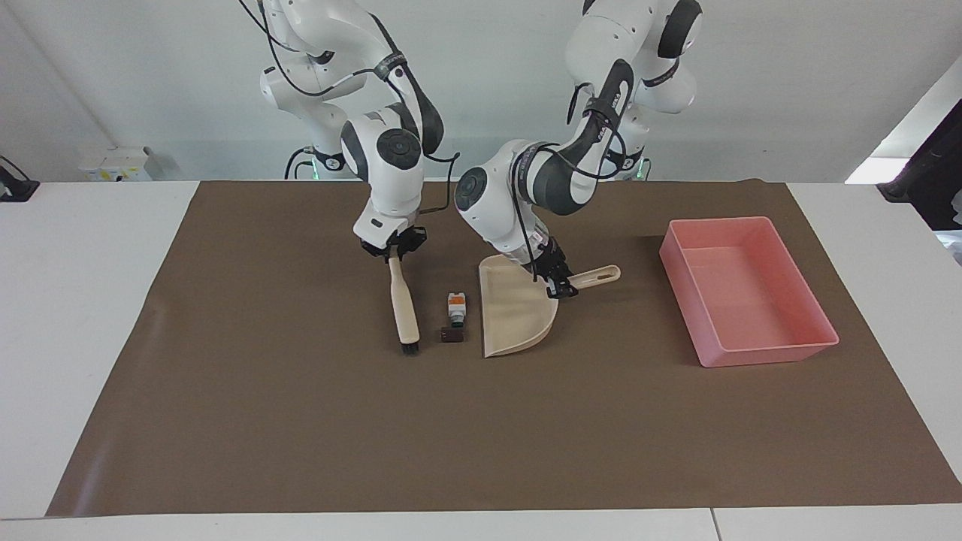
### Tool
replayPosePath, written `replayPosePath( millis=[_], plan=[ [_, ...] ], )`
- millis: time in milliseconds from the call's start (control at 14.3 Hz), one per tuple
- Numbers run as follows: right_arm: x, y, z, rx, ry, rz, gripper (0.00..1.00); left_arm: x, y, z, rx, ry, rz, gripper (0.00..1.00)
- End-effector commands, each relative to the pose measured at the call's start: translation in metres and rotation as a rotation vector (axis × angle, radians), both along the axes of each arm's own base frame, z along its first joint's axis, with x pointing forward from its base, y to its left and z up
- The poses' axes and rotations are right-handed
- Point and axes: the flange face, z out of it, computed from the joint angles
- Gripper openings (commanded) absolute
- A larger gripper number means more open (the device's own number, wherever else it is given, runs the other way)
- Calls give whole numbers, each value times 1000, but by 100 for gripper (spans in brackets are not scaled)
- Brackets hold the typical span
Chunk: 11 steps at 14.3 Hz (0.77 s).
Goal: Clean e-waste and dump in bin
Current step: 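Grasp the dustpan handle with the left gripper while the right gripper lifts the brush, then sweep the brush with the right gripper pushing the components into the dustpan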
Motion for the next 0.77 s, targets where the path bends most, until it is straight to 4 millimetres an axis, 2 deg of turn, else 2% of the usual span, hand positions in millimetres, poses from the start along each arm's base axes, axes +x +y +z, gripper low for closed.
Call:
replayPosePath(
  millis=[0,70,419,558,698],
  plan=[
    [3,26,-5,26,-1,6,0,2,-6,1,34,7,-28,0],
    [7,29,-3,55,4,-11,0,-1,-10,-7,41,17,-38,0],
    [9,56,4,339,62,-16,0,-3,-11,-9,42,18,-43,0],
    [0,77,6,452,90,5,0,-3,-10,-10,42,20,-41,0],
    [-6,90,9,570,116,-8,0,-4,-10,-12,42,21,-42,0]
  ],
)
